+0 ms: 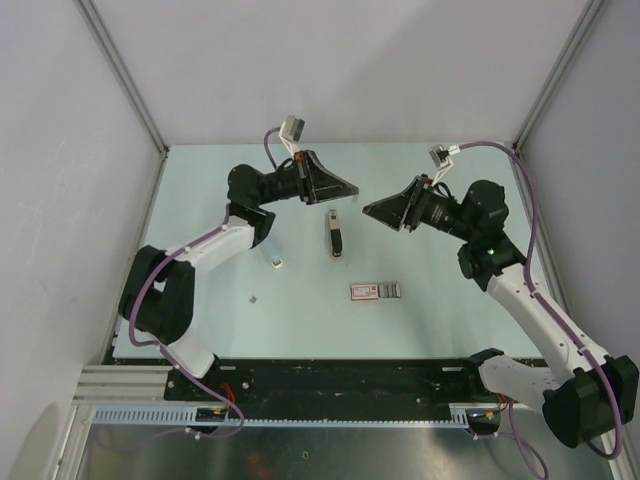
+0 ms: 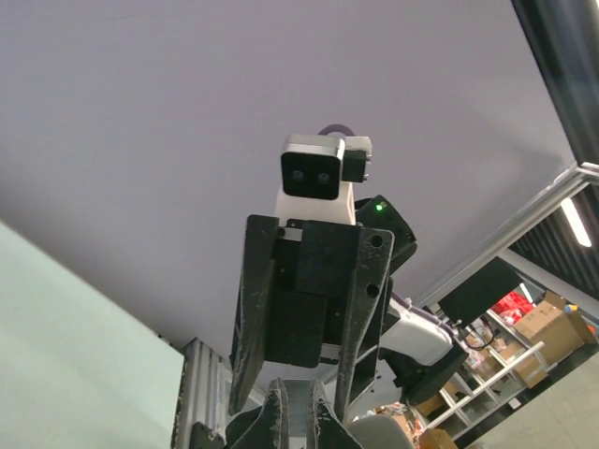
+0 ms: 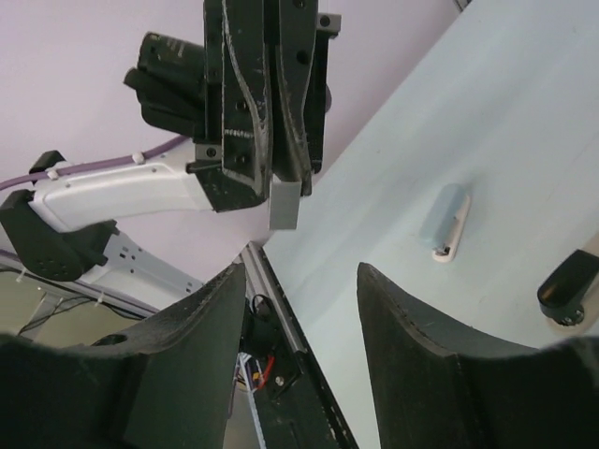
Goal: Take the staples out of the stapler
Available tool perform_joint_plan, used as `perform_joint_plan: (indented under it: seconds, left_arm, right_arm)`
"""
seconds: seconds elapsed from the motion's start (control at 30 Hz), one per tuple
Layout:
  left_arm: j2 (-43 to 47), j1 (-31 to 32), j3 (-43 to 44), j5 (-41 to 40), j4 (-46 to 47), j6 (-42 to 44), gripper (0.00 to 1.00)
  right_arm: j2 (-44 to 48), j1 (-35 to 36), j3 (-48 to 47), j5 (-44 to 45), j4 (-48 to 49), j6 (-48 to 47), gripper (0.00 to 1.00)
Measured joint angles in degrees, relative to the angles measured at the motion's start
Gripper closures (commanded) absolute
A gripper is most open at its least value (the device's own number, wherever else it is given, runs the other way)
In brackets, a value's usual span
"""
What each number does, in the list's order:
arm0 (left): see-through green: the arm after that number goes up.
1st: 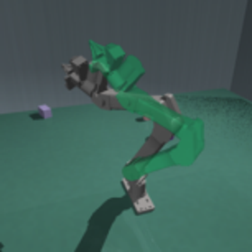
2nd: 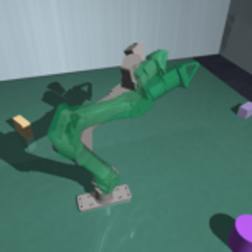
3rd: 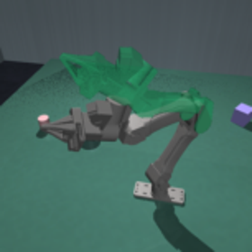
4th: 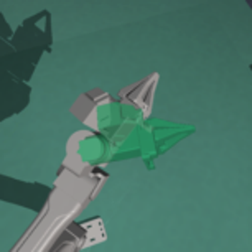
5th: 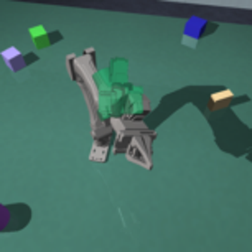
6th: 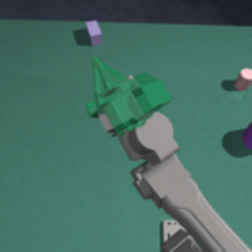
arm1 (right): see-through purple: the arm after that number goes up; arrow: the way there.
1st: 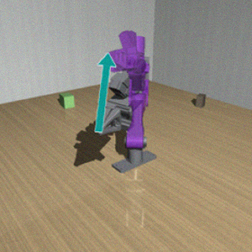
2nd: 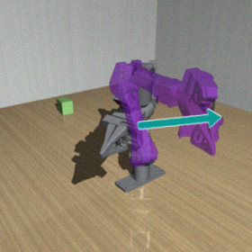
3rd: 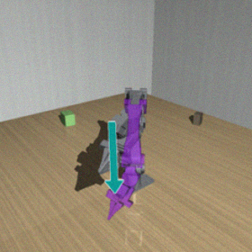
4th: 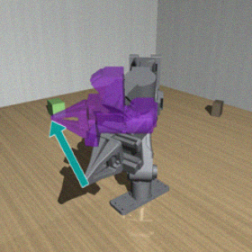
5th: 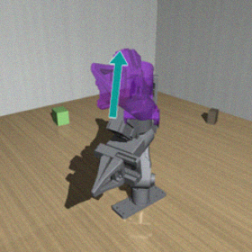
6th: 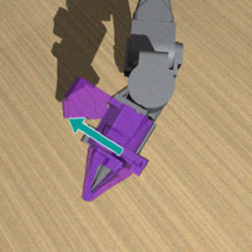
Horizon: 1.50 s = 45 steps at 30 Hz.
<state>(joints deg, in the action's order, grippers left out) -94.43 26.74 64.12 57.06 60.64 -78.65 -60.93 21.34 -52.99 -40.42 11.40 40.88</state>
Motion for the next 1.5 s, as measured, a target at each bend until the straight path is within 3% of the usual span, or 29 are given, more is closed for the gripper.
perform_joint_plan:
  seconds: [0.33,0.9,0.97,1.0,1.1,1.17,1.2,1.4,1.5]
  left_arm:
    - [0.5,2.3,-2.9,-2.5,4.8,-2.4,1.0]
    - [0.5,2.8,-3.5,-3.1,4.9,-1.2,0.99]
    - [0.5,2.8,-3.5,-3.1,4.9,-0.6,0.91]
    - [0.5,2.8,-3.5,-3.1,4.8,-0.3,0.82]
    - [0.5,2.9,-3.6,-2.9,4.3,1.6,0.45]
    - [0.8,2.7,-3.6,-2.7,2.4,3.7,0.14]
    - [1.0,2.5,-3.6,-2.6,1.1,5.0,0.07]
    - [2.9,-0.9,-1.9,-2.4,-11.3,14.4,0.01]
    - [3.5,-2.4,2.3,-3.8,-26.7,25.2,0.01]
  right_arm:
    - [-2.1,1.9,0.0,0.3,4.9,3.6,0.51]
    - [-3.1,3.7,0.0,1.7,5.5,4.2,0.86]
    - [-2.7,3.7,0.0,2.1,4.7,4.0,0.89]
    - [-2.5,3.7,0.0,2.2,4.3,3.8,0.9]
    - [-2.1,3.7,0.0,2.4,2.9,3.0,0.92]
    - [-1.8,3.2,-0.1,2.8,1.1,1.9,0.93]
    - [-1.7,2.9,-0.1,3.1,-0.1,1.3,0.93]
    - [-1.5,1.1,-0.1,4.7,-12.0,-4.5,0.95]
    - [-1.7,0.5,-0.2,7.0,-20.1,-8.4,0.96]
